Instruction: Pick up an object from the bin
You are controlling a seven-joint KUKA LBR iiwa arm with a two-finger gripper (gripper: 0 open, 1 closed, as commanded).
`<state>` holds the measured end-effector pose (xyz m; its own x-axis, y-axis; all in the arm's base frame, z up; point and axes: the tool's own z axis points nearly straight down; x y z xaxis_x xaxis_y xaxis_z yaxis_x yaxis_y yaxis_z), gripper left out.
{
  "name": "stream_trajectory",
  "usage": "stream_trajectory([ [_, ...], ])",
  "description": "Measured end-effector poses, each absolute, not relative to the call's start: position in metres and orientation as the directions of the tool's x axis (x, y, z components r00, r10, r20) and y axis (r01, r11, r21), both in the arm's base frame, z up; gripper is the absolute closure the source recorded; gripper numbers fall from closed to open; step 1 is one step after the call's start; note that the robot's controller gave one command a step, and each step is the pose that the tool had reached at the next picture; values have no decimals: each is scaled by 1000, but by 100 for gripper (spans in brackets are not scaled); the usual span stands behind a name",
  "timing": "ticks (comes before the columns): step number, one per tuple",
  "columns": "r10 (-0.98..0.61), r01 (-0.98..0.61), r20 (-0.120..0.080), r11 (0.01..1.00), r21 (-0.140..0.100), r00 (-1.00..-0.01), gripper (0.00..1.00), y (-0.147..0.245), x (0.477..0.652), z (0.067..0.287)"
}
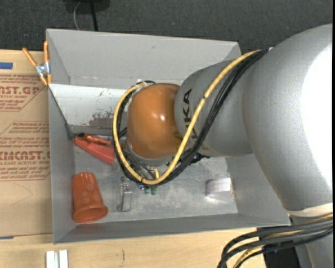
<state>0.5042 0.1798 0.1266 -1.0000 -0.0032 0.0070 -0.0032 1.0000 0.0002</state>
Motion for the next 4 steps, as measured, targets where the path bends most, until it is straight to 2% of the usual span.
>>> stream_trajectory([
  [1,-1,-1,1,1000,2,-1000,0,179,506,131],
  [2,-60,-60,2,998,2,-998,0,165,548,117],
  [3,19,19,-2,1000,3,-1000,0,158,552,111],
  [4,63,63,1,998,3,-998,0,126,557,103],
])
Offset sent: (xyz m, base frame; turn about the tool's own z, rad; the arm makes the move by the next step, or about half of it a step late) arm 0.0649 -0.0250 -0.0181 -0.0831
